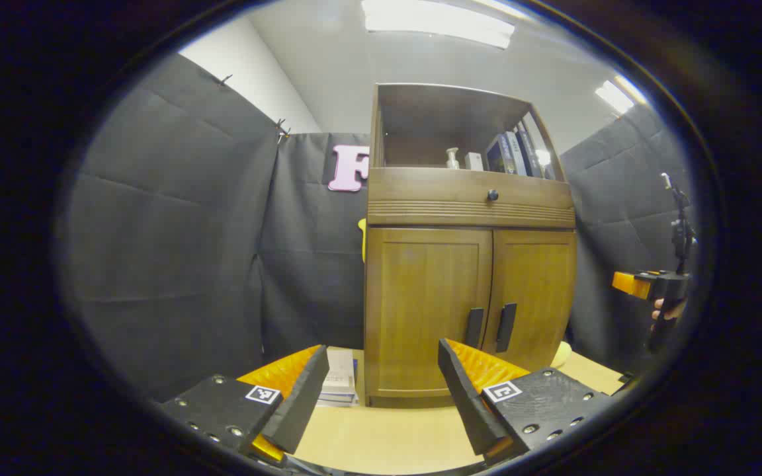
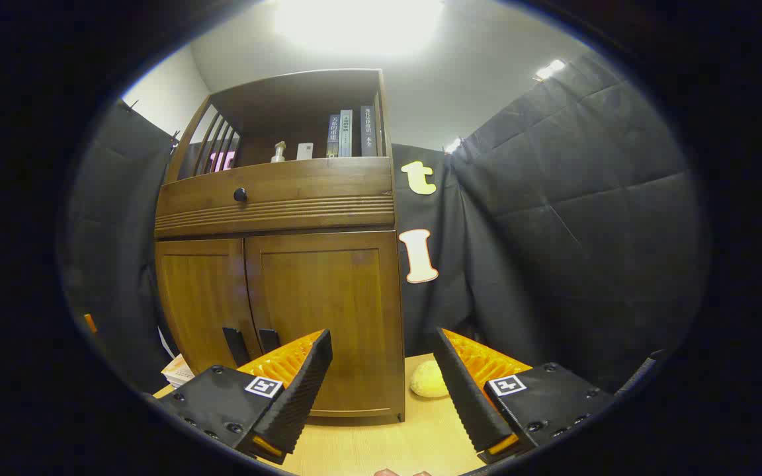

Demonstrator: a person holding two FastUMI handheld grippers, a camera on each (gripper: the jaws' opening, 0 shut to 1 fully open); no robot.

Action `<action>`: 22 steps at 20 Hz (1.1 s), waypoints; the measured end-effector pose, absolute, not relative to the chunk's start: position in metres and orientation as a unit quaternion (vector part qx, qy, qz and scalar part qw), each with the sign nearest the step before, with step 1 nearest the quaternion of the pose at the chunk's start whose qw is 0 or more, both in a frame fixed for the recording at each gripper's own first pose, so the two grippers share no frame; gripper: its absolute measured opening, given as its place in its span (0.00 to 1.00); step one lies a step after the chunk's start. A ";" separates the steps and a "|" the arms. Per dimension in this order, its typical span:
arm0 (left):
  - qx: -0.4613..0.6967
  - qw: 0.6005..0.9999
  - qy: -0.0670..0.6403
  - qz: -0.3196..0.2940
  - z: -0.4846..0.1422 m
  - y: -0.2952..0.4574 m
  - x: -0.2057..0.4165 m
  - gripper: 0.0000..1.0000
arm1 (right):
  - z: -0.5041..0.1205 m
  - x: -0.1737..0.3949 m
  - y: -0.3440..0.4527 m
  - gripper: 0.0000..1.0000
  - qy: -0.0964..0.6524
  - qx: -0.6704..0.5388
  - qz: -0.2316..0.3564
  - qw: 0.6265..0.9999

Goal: Open the right door of the double-door shoe cabinet with the right hand, and open the left door with the left hand.

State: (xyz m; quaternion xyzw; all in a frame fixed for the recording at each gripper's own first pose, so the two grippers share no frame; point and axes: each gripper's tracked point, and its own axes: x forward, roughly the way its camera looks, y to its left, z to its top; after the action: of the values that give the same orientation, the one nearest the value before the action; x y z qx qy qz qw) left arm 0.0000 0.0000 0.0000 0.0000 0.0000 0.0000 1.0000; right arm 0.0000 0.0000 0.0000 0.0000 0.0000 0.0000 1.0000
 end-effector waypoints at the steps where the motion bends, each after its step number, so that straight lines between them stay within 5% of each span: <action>1: -0.014 1.000 0.006 0.001 -0.007 -0.002 -0.001 0.96 | -0.002 0.000 0.000 0.97 0.004 0.000 0.002 1.000; 22: -0.029 0.997 0.057 0.041 -0.050 0.006 -0.023 0.96 | -0.035 0.008 0.062 0.97 0.052 -0.001 0.071 0.996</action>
State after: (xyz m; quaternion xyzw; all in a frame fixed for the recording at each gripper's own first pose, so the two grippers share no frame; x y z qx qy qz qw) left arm -0.0230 0.0058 -0.0501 -0.0293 0.0571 0.0413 0.9971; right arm 0.0081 0.0615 -0.0350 -0.0008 0.0523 0.0708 0.9961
